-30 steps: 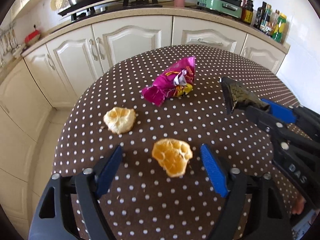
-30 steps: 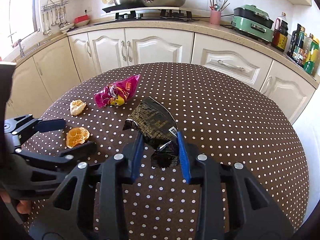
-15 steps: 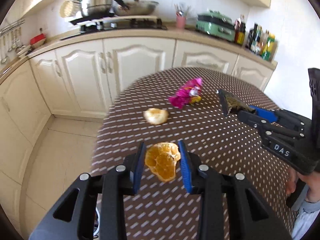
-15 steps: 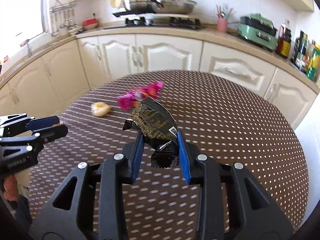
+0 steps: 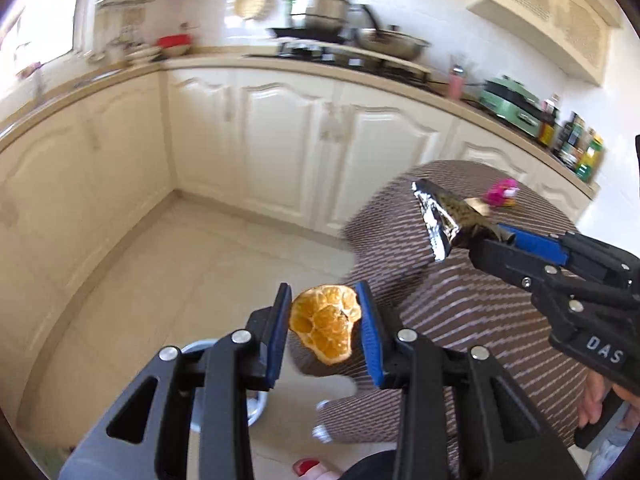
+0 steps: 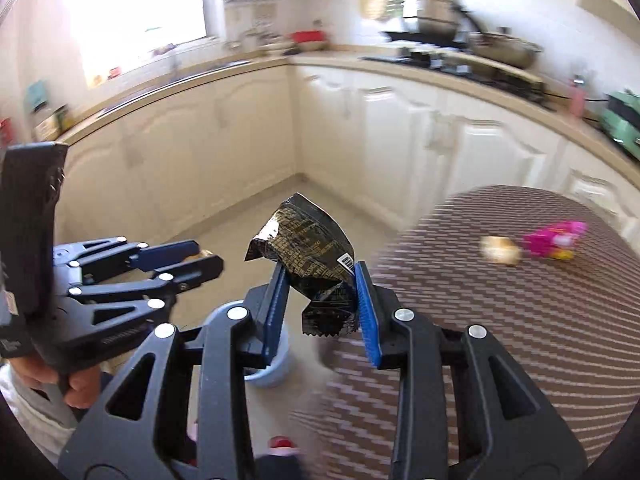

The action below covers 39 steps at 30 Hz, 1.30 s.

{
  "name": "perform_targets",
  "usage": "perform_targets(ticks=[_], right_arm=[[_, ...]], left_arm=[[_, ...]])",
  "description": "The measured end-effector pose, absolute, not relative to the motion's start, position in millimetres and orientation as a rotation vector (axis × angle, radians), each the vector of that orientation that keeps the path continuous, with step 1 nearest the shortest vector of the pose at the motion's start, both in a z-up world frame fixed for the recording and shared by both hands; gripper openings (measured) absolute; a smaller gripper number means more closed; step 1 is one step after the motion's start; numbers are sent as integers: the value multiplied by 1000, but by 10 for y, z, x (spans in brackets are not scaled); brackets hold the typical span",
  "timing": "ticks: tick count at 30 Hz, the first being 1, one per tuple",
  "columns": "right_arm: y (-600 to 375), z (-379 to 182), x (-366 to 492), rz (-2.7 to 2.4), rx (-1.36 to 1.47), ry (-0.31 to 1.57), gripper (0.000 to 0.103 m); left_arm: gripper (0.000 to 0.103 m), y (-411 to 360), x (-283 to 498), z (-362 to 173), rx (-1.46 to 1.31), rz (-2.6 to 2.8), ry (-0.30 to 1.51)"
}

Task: Collect trash
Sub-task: 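Carry the black snack bag and orange half over the blue bin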

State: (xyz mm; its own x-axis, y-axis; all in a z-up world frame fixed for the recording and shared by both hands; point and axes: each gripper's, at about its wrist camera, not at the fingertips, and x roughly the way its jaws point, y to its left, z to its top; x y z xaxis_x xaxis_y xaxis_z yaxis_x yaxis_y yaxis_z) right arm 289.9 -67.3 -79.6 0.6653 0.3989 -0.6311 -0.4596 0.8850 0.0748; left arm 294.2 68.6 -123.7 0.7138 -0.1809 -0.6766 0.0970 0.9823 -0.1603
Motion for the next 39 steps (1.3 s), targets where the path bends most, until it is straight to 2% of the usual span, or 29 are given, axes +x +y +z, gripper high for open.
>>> perform_targets(ticks=[4, 12, 16, 21, 23, 24, 25, 26, 39], right_arm=[[2, -1071, 2908, 577, -94, 749, 33], [1029, -2155, 3041, 650, -79, 977, 33], [1312, -2622, 3106, 651, -60, 1076, 33], [1383, -2878, 3242, 632, -26, 1123, 33], [1358, -2942, 3305, 612, -2, 1128, 33], [1341, -2965, 3331, 605, 0, 1130, 33], [1336, -2997, 3353, 595, 0, 1132, 33], [1354, -3039, 3373, 587, -2, 1137, 33], [1476, -3382, 3528, 572, 17, 1194, 33]], left_arm=[[32, 1280, 2853, -1560, -170, -71, 803], [32, 2155, 2765, -2628, -286, 90, 993], [32, 2379, 2843, -3074, -341, 115, 1072], [33, 2487, 3132, -3301, -380, 108, 1089], [35, 2544, 3219, -3328, -405, 110, 1056], [43, 2550, 3234, -3344, -419, 116, 1050], [57, 2559, 3231, -3375, -435, 118, 1046], [61, 2572, 3238, -3409, -445, 119, 1042], [64, 2820, 3206, -3729, -491, 199, 1115]])
